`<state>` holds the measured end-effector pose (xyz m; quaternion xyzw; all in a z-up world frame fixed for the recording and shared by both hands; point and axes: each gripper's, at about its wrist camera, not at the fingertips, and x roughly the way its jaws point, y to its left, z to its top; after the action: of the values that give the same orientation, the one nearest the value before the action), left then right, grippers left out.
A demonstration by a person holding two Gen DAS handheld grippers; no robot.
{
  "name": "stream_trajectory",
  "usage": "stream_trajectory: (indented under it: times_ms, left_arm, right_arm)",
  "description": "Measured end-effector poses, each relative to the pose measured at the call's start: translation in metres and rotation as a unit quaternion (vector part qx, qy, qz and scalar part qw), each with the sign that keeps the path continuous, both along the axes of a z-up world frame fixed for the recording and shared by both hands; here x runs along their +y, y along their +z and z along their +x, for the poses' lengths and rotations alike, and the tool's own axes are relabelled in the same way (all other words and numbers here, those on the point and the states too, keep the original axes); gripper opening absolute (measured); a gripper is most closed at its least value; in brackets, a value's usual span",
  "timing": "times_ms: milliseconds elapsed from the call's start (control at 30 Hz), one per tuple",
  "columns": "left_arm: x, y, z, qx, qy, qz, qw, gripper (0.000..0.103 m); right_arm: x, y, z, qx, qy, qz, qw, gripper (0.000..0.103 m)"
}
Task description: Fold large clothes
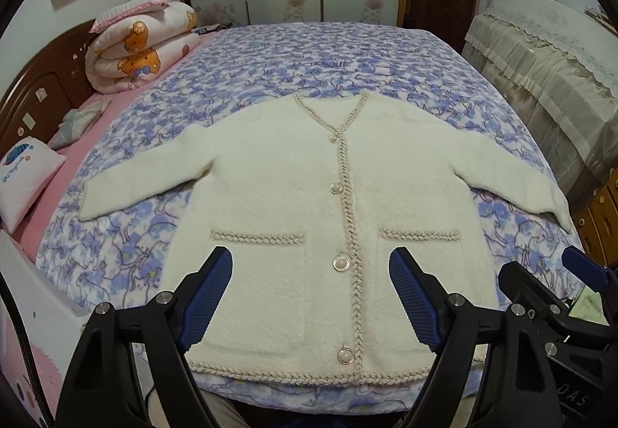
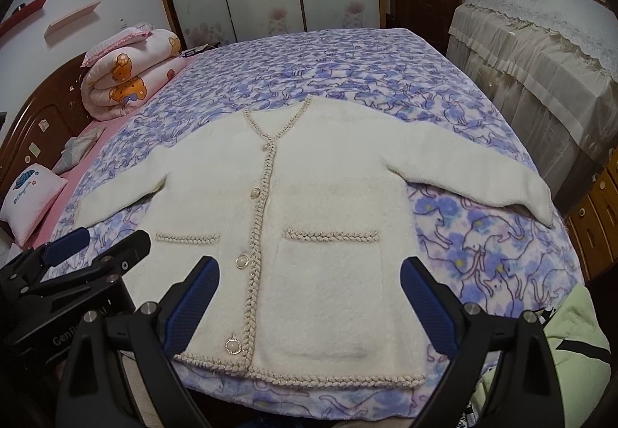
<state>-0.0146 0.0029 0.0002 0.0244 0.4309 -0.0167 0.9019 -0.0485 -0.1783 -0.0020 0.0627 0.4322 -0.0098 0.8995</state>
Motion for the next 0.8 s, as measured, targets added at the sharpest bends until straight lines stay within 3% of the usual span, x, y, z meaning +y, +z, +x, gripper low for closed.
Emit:
stream_trajectory:
  times_ms: [133,567,800]
  left_arm:
    - [0.010,0.006,0.000,-0.013,0.009,-0.002,0.9999,0.083]
    - [0.038,0.007,0.011,0.001,0.013,-0.042,0.9990,0.083]
    - [0.041,0.009,0.011,-0.005,-0.004,-0.030,0.9995,0.083]
  right_arm:
    - [0.011,0.004,0.005,0.007,0.003,-0.012,1.000,0.096]
    - [0.035,0.018,0.012,0.007,-0.007,-0.040,0.999,0.096]
    - [0.046,0.032,0.016,-0.001,-0.012,-0.054,0.998,0.096]
